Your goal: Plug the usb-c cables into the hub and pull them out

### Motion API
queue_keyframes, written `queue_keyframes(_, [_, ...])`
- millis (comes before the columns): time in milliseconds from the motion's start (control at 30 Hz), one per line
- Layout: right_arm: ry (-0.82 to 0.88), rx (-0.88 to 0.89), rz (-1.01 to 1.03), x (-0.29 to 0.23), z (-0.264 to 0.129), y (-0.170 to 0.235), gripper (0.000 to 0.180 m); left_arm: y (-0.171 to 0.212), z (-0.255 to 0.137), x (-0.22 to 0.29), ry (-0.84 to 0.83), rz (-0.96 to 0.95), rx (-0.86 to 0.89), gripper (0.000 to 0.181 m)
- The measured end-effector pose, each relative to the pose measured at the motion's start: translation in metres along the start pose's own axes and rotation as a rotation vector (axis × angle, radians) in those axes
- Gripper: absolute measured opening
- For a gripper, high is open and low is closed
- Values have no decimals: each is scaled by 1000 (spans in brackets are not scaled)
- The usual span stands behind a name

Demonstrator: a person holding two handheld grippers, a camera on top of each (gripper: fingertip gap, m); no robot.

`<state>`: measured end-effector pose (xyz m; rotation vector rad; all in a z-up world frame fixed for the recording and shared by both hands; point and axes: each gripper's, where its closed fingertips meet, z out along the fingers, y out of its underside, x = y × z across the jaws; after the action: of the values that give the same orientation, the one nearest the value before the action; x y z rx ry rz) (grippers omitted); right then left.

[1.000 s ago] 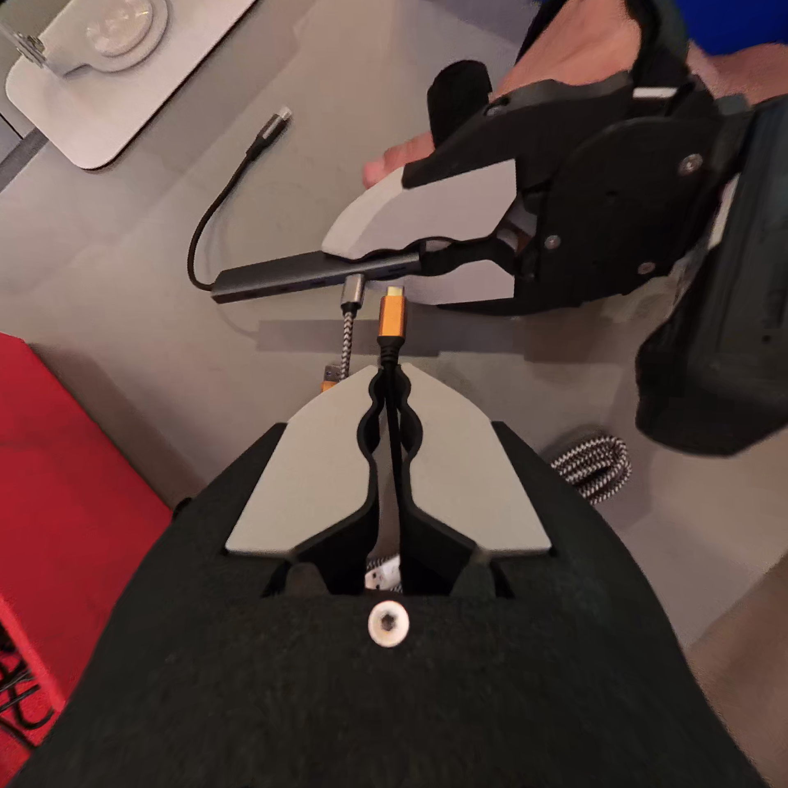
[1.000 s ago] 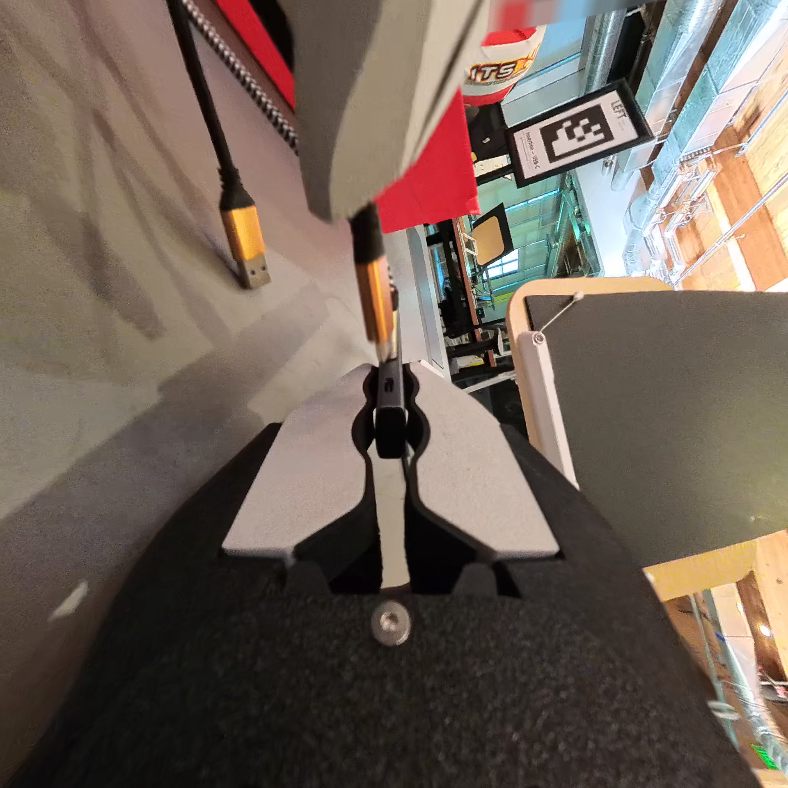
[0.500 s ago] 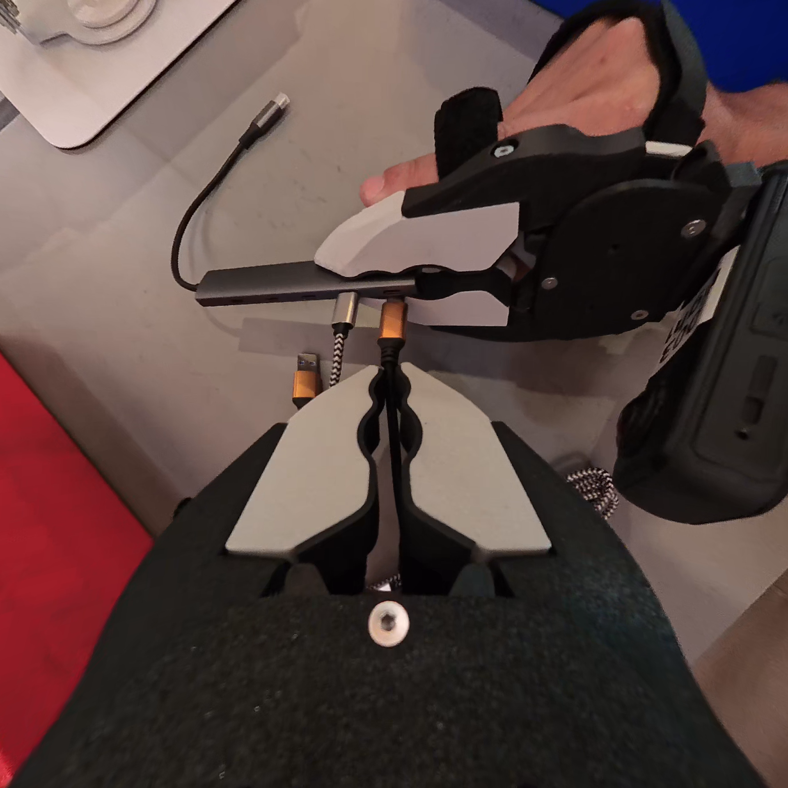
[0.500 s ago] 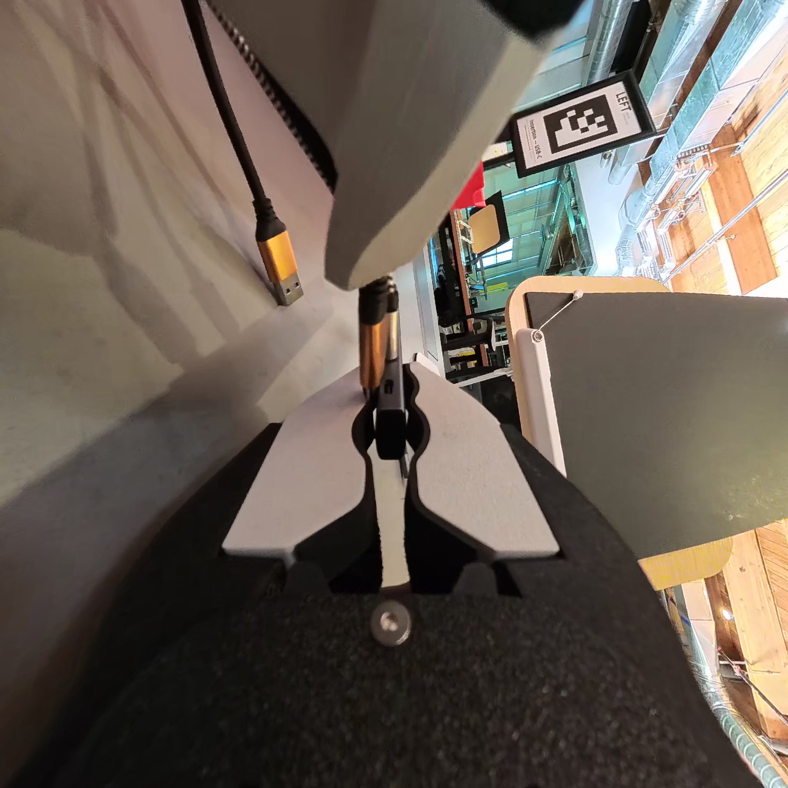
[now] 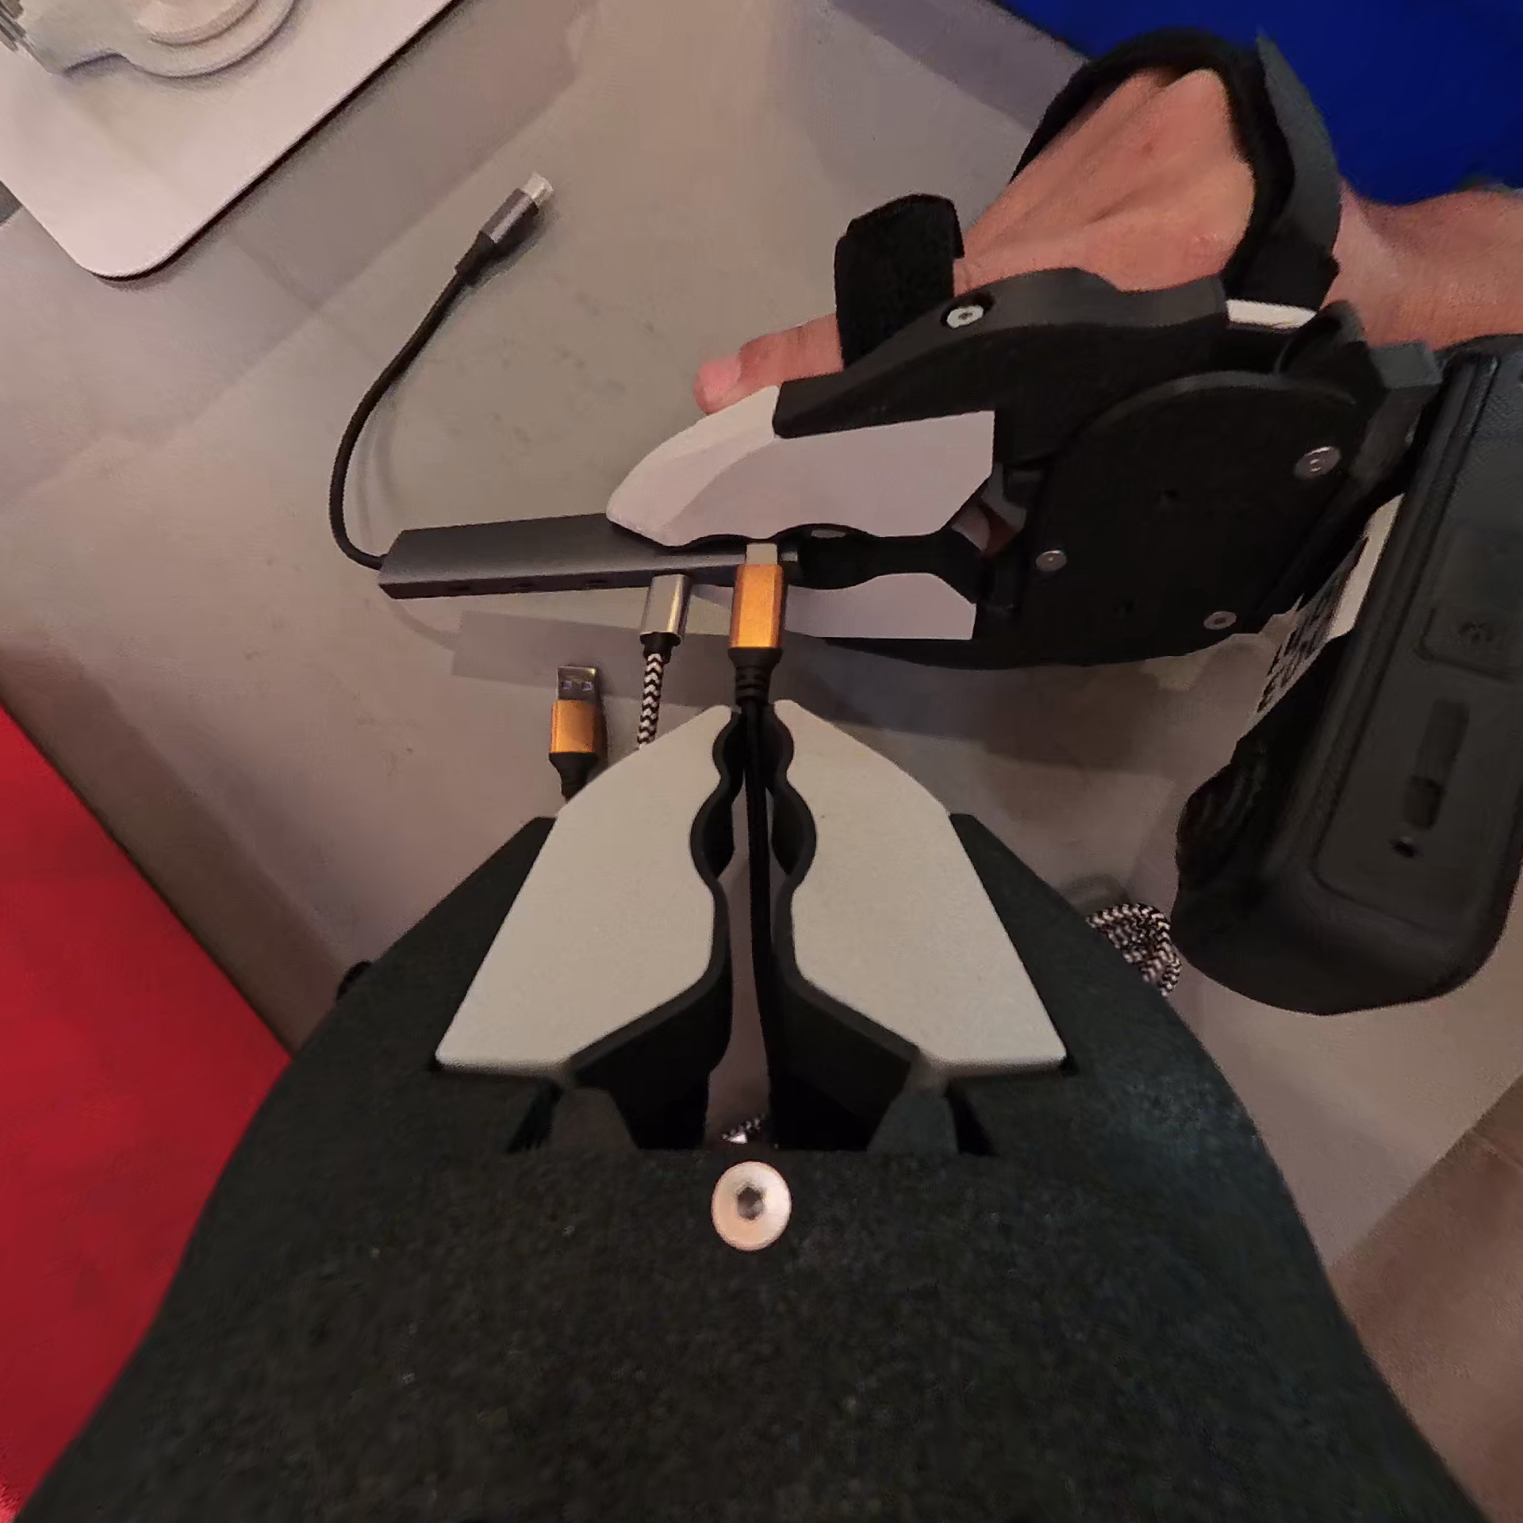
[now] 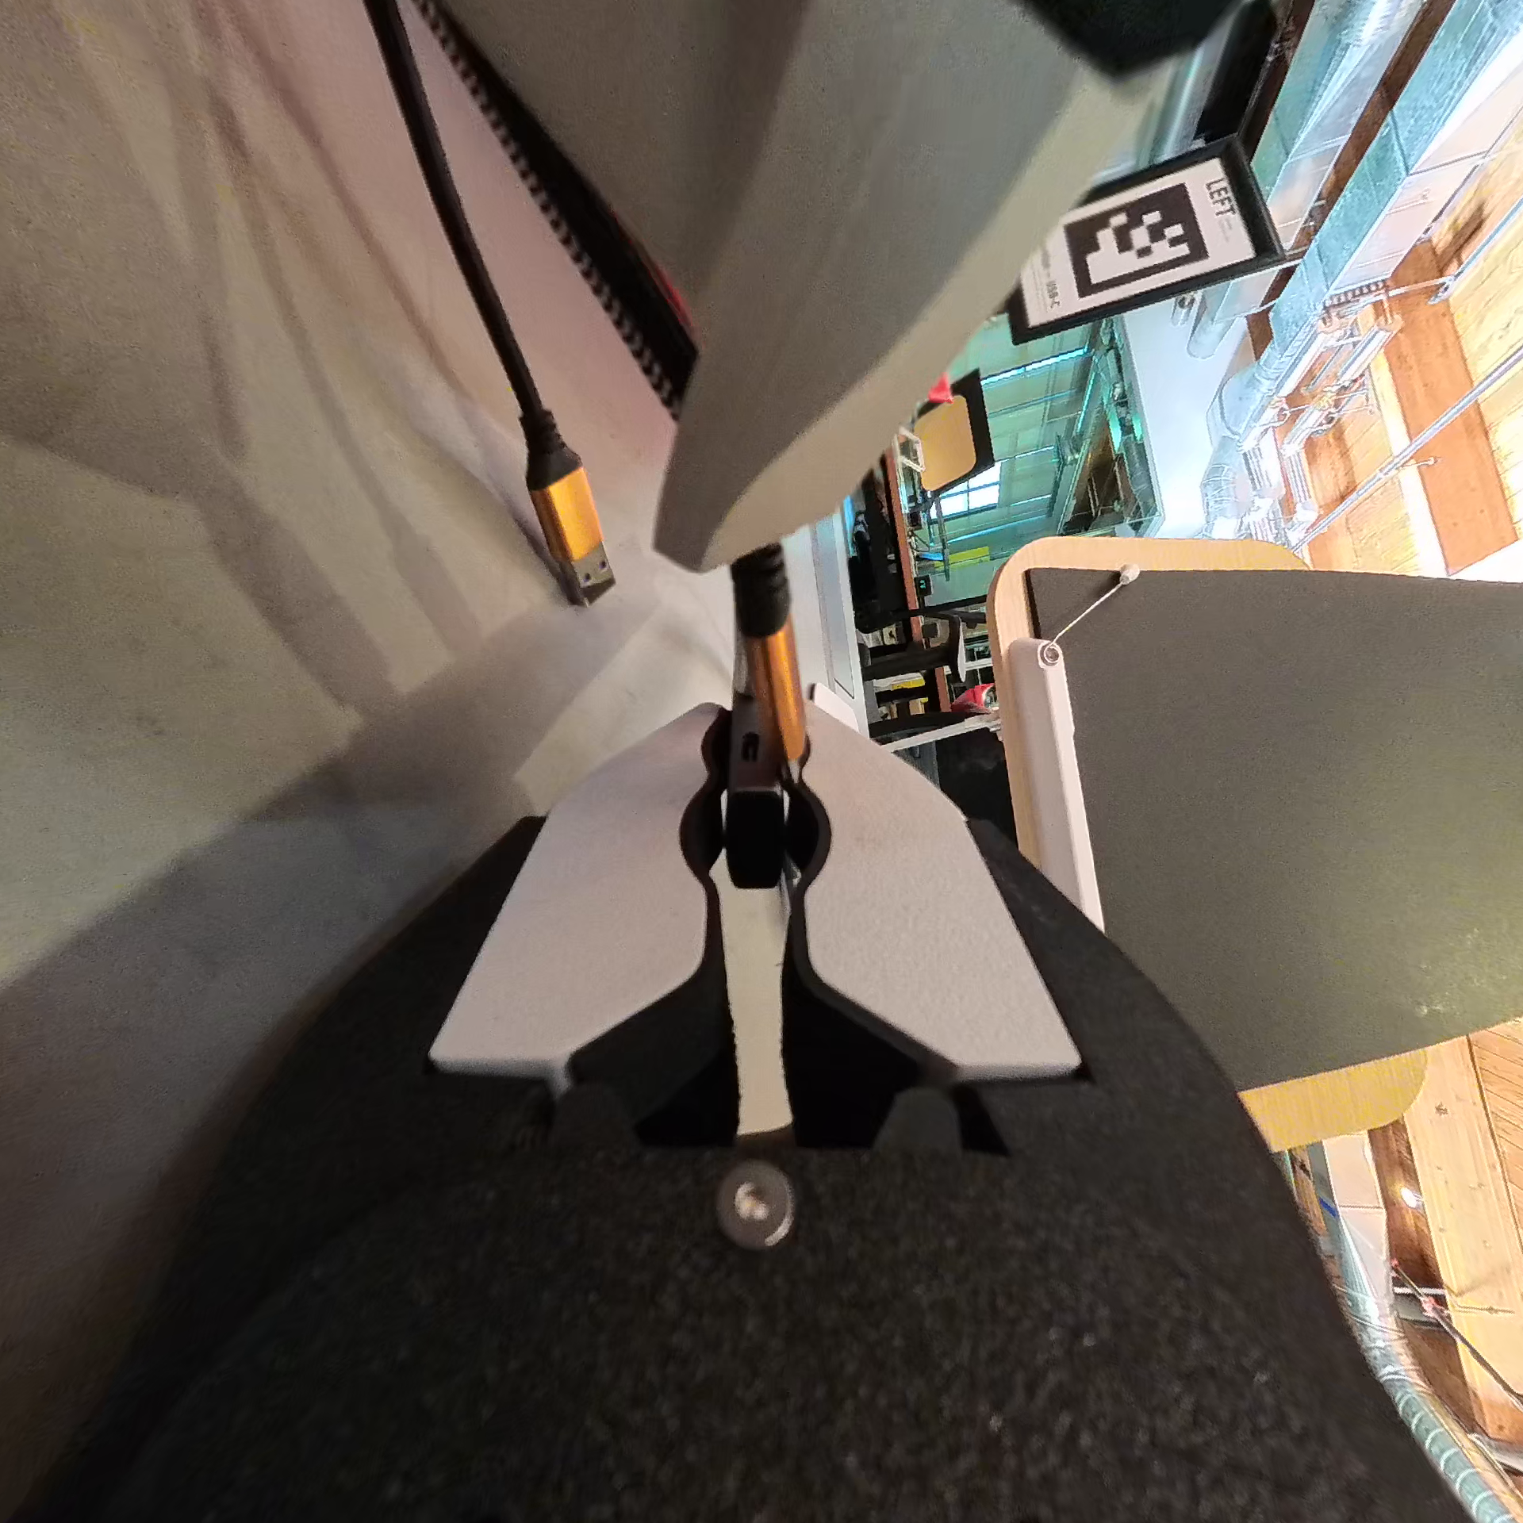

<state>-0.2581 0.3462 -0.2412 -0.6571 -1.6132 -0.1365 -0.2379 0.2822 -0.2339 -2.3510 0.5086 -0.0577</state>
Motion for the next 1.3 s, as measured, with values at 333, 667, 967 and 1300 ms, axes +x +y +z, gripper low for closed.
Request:
queue_keyframes(333, [-1,-2,10,1,0,1,10,2,-4,-1,1,-5,-8,3])
queue_keyframes(667, [-8,0,8,-1,1,1,10,4,0,-1,24,-36,-21,3])
queue_keyframes(967, [-9,5,-1,-3,1,0,9,4,2,-1,37,-43,-18,3])
queue_keyframes(1300, [-15,-16,-13,-4,2,0,9,4,5,-4,34,-74,9,3])
